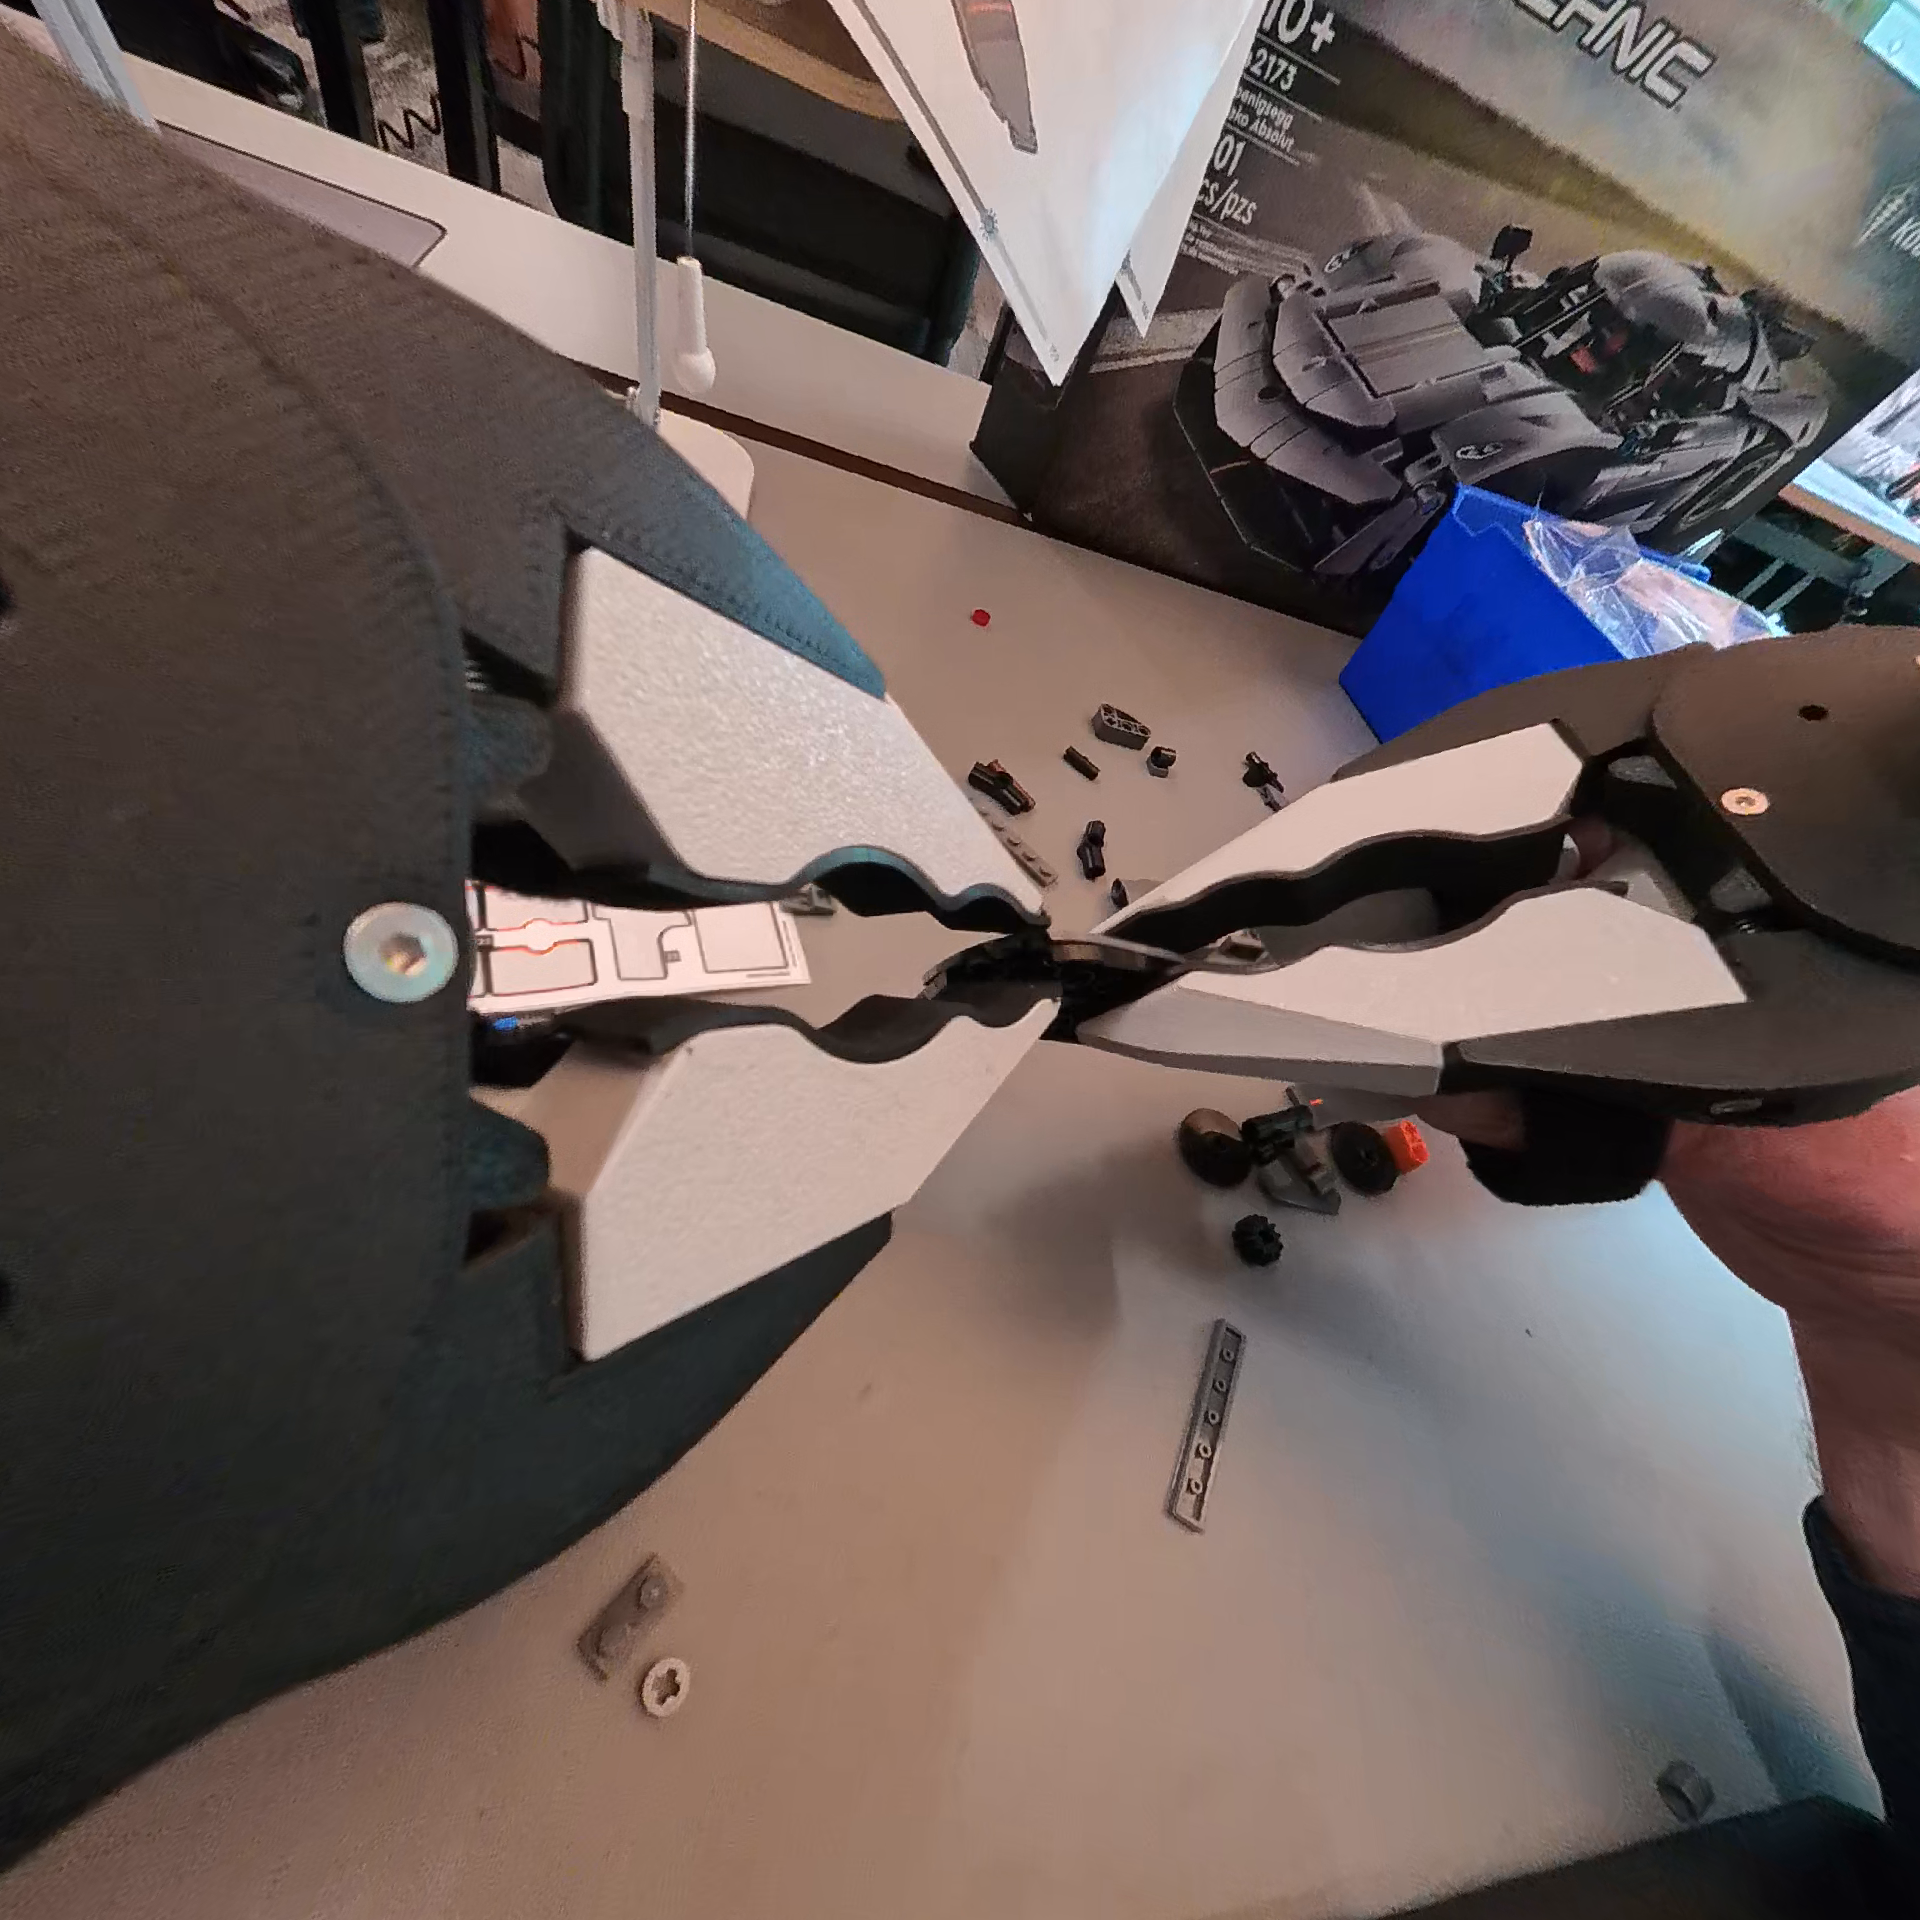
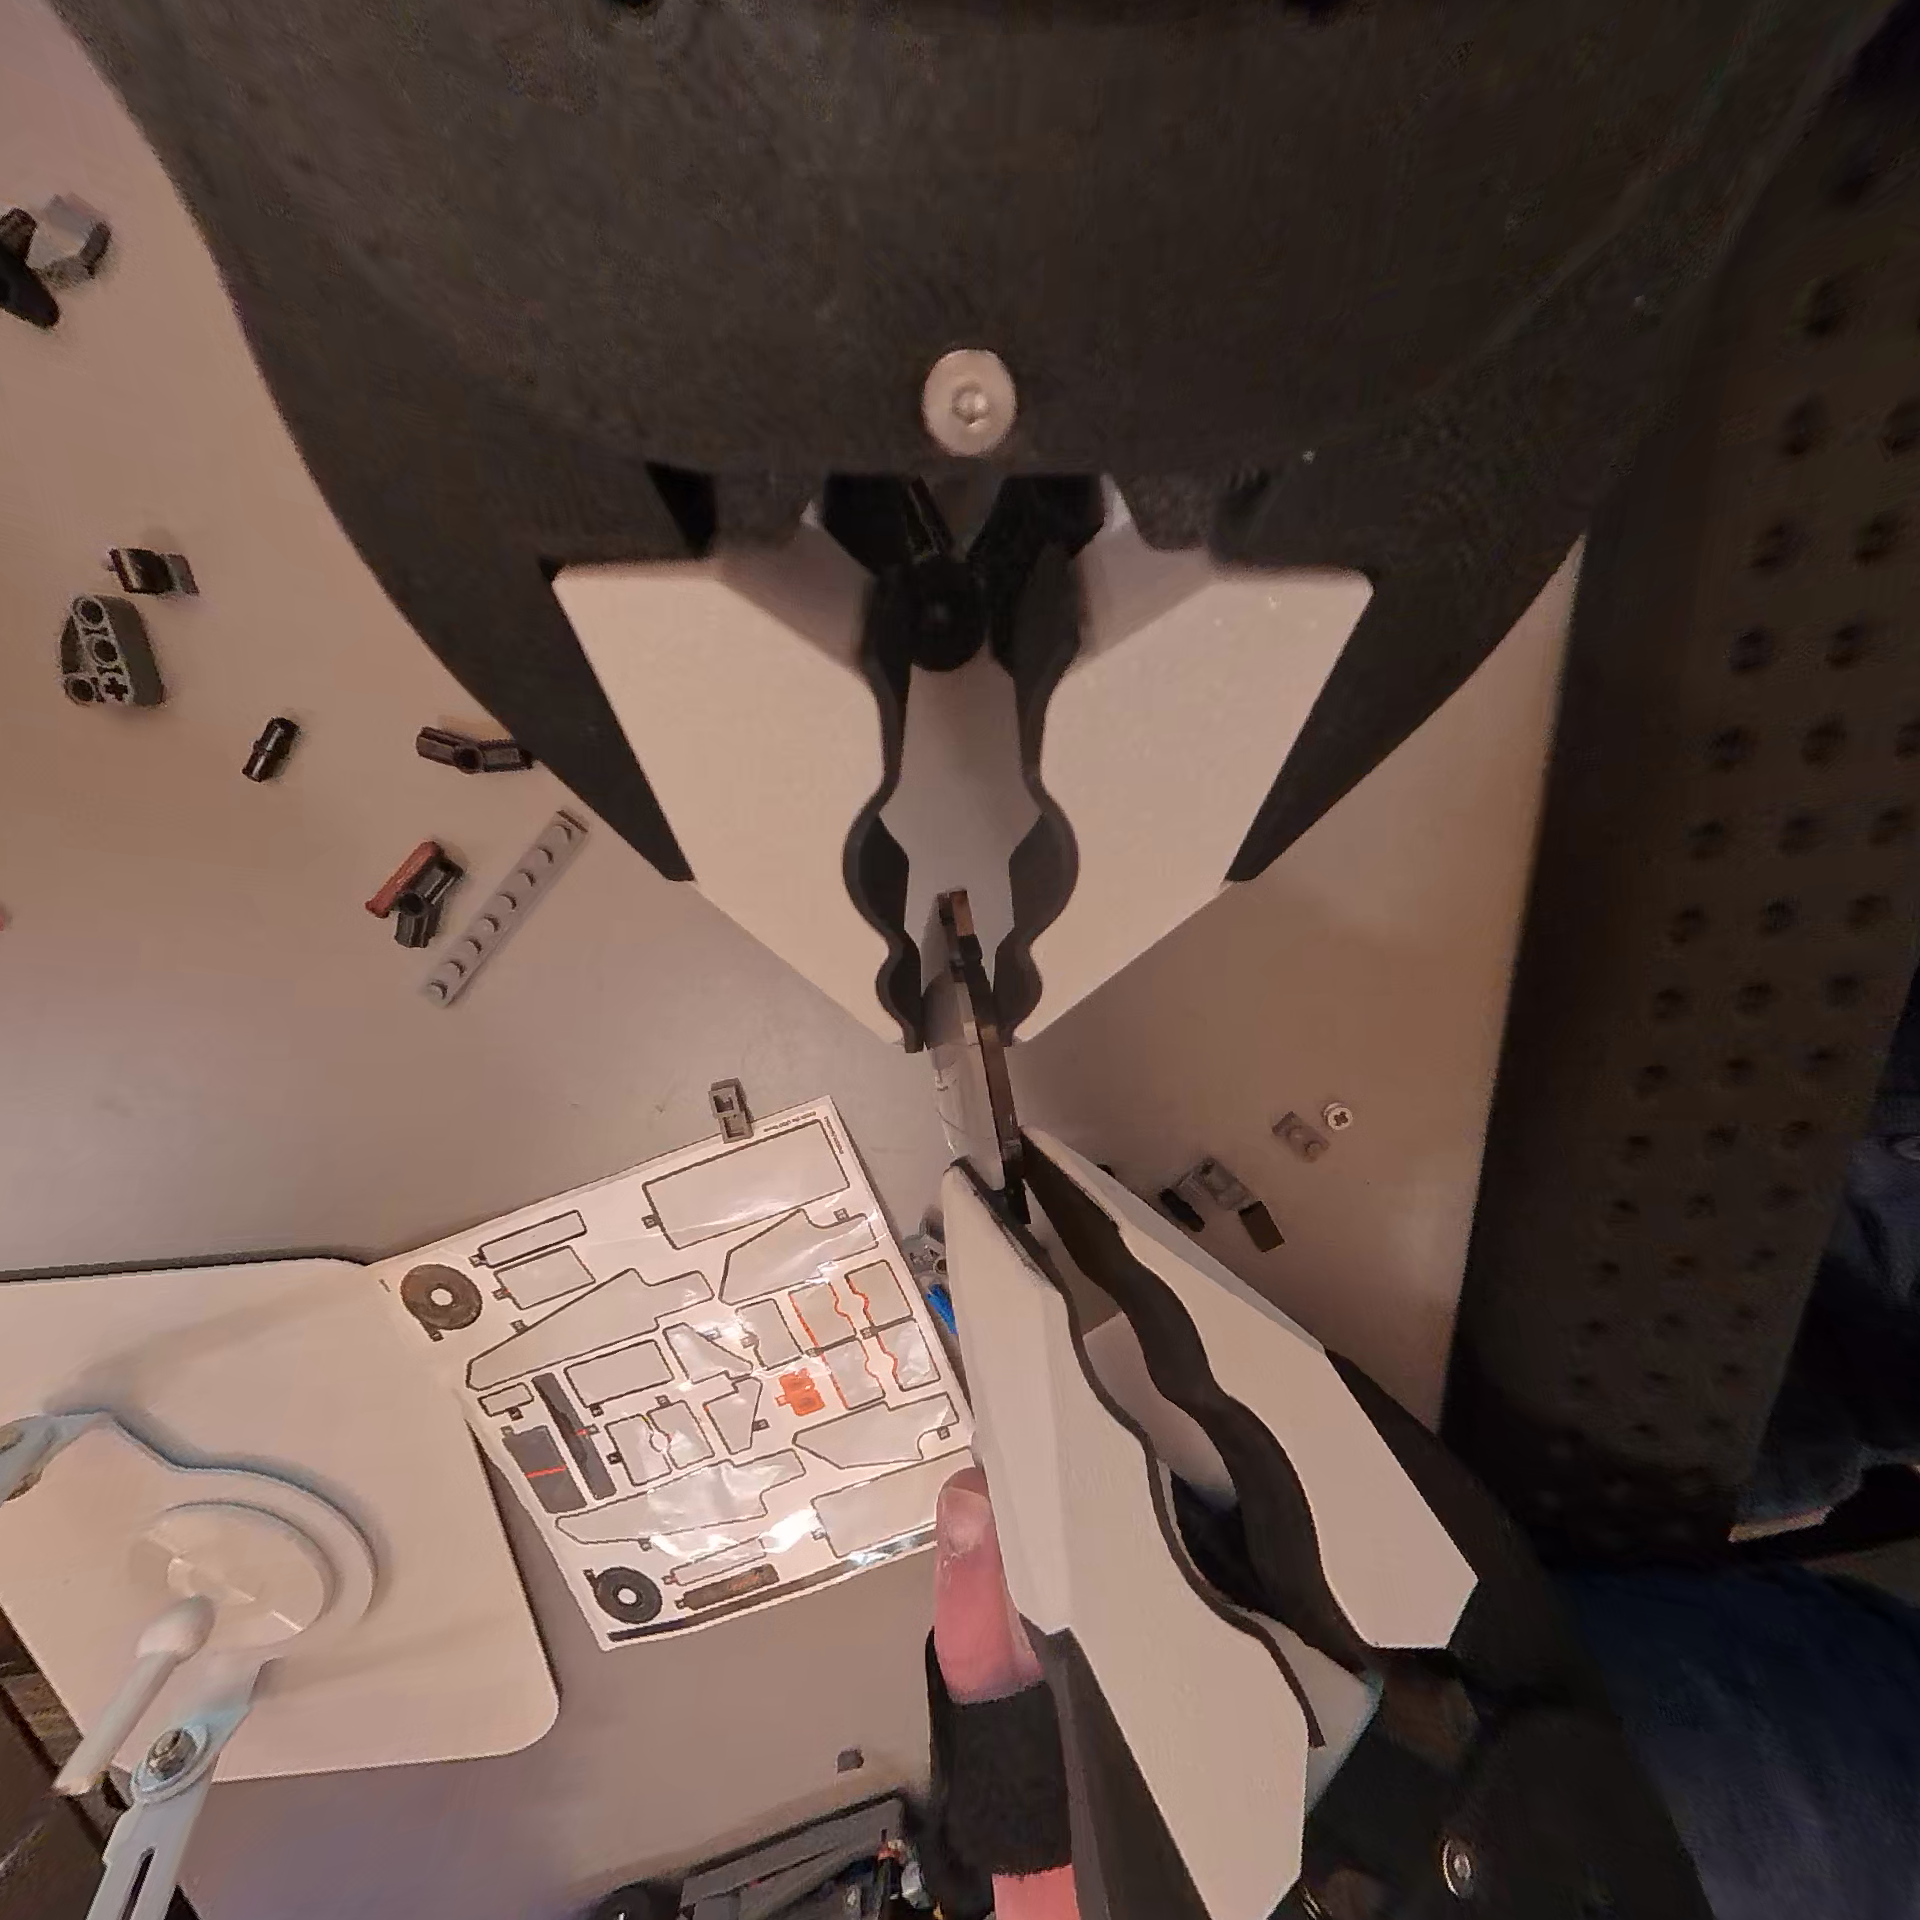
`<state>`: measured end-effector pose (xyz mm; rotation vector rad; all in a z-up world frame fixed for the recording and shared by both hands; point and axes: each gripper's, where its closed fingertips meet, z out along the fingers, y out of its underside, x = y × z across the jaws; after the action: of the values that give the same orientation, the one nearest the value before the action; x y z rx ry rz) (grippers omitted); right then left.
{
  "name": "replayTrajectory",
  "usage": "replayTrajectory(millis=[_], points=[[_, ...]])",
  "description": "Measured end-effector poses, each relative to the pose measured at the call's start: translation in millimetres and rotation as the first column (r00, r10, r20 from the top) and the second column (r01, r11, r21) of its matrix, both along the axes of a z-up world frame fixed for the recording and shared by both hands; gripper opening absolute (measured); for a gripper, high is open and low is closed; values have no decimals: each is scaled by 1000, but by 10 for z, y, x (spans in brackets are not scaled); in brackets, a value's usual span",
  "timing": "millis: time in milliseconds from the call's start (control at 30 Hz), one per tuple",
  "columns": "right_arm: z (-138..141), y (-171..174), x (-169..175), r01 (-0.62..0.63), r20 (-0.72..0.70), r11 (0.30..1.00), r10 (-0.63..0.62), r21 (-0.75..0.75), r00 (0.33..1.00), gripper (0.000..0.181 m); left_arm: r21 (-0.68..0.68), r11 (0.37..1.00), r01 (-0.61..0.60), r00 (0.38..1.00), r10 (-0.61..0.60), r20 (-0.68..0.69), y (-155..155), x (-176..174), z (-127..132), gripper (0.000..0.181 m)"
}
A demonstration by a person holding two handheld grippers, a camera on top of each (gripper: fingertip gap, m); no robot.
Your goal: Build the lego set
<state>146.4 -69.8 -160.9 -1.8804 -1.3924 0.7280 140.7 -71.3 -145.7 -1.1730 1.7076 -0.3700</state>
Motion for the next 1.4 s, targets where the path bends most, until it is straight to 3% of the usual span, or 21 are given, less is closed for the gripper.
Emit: replayTrajectory(millis=[333,567,1400], points=[[-29,-2,-4,0,33,1000,-1,13,999,12,42,998,-38,998,40,-47,-5,9,-5,5],[56,47,22,22,-10,999,-21,43,1000,11,-9,998,-57,997,57,45,98,8,76,13],[66,72,50,34,-3,997,-33,68,999,11,-49,995,-91,996,90,-18,104,-29,27,4]])
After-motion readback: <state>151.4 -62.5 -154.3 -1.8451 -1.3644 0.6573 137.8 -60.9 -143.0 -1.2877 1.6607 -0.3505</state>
